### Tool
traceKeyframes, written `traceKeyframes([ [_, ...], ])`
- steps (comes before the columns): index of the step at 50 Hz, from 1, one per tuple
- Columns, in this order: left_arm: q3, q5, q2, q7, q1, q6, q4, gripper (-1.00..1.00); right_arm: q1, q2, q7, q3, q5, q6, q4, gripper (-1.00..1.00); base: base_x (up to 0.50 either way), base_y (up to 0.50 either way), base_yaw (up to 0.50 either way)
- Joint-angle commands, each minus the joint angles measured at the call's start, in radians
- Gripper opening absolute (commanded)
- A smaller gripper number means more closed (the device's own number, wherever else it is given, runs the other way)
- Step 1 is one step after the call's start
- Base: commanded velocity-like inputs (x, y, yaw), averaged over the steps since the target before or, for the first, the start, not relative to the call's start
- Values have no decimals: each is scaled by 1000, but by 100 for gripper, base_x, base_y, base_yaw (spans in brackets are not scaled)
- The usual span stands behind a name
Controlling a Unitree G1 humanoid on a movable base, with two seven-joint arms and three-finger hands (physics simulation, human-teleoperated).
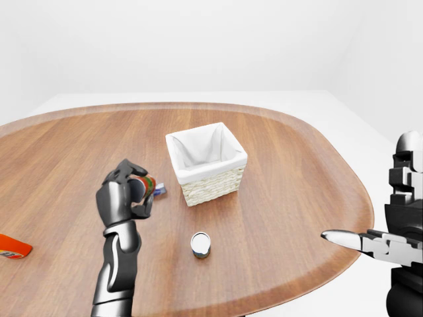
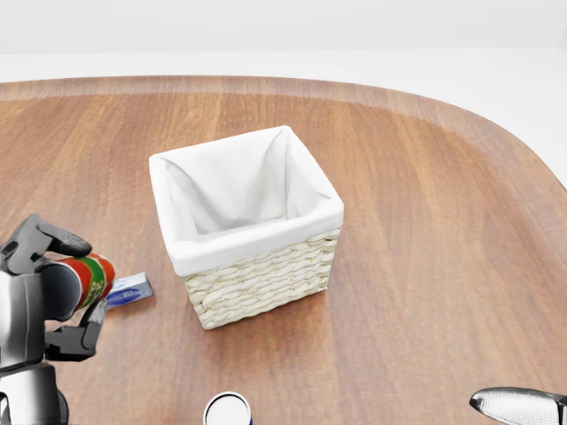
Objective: Pick up the tomato sauce, and put it in the basket.
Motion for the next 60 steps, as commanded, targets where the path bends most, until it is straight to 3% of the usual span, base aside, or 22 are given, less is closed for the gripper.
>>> traceKeyframes([
  [1, 161, -255, -44, 143, 42, 0, -502, -100, -5, 14, 13, -3, -6, 0, 0, 100, 0, 0, 0],
  [8, 210, -383, -78, 131, 85, 0, -718, -100, -12, 26, 22, 4, -21, 0, 0, 100, 0, 0, 0],
  [14, 77, -344, -99, 1, -23, 0, -947, -100, -7, 27, 25, 5, -20, 0, 0, 100, 0, 0, 0],
  [15, 33, -311, -92, -14, -112, 49, -976, -100, -10, 28, 25, 7, -22, 0, 0, 100, 0, 0, 0],
  [19, -51, -234, -48, -24, -396, 165, -938, -100, -16, 40, 37, 7, -29, 0, 0, 100, 0, 0, 0],
  [20, -69, -195, -39, -37, -465, 175, -894, -100, -16, 40, 38, 6, -29, 0, 0, 100, 0, 0, 0],
  [21, -89, -204, -29, -33, -581, 175, -799, -100, -17, 36, 36, -2, -20, 0, 0, 100, 0, 0, 0],
  [22, -98, -163, -15, -40, -645, 175, -721, -100, -17, 35, 34, -5, -17, 0, 0, 100, 0, 0, 0],
  [26, -81, -204, 19, -4, -882, 175, -407, -100, -18, 32, 30, -1, -18, 0, 0, 100, 0, 0, 0],
  [27, -102, -156, 55, 32, -964, 135, -291, -100, -21, 36, 33, -4, -16, 0, 0, 100, 0, 0, 0],
  [28, -102, -159, 53, 43, -1009, 100, -227, -100, -23, 38, 35, -4, -17, 0, 0, 100, 0, 0, 0],
  [33, -110, -140, 68, 103, -1296, 0, 312, -100, -27, 47, 46, -5, -17, 0, 0, 100, 0, 0, 0],
  [34, -108, -139, 68, 107, -1305, 0, 331, -100, -28, 48, 48, -5, -18, 0, 0, 100, 0, 0, 0],
  [35, -101, -189, 50, 106, -1391, 0, 499, -100, -24, 38, 43, -8, -7, 0, 0, 100, 0, 0, 0],
  [39, -140, -142, 45, 143, -1610, 0, 1036, -100, -25, 16, 23, -14, 14, 0, 0, 100, 0, 0, 0],
  [46, -184, -3, 18, 143, -1617, 0, 1210, -100, -21, -12, -4, -12, 38, 0, 0, 100, 0, 0, 0],
  [48, -180, 0, 10, 87, -1591, 0, 1224, -100, -13, -13, -3, -11, 38, 0, 0, 100, 0, 0, 0],
  [49, -217, 62, 13, 117, -1568, 0, 1233, -100, -11, -10, 0, -23, 50, 0, 0, 100, 0, 0, 0],
  [57, -135, 7, -36, -170, -1509, 0, 1274, -100, -17, -2, 7, -15, 35, 0, 0, 100, 0, 0, 0],
  [58, -131, -3, -41, -186, -1502, 7, 1275, -100, -16, -1, 7, -16, 36, 0, 0, 100, 0, 0, 0],
  [59, -95, -55, -59, -244, -1492, 72, 1286, -100, -25, 2, 9, -13, 31, 0, 0, 100, 0, 0, 0],
  [60, -99, -64, -60, -249, -1487, 79, 1280, -100, -31, 9, 15, -11, 25, 0, 0, 100, 0, 0, 0],
])
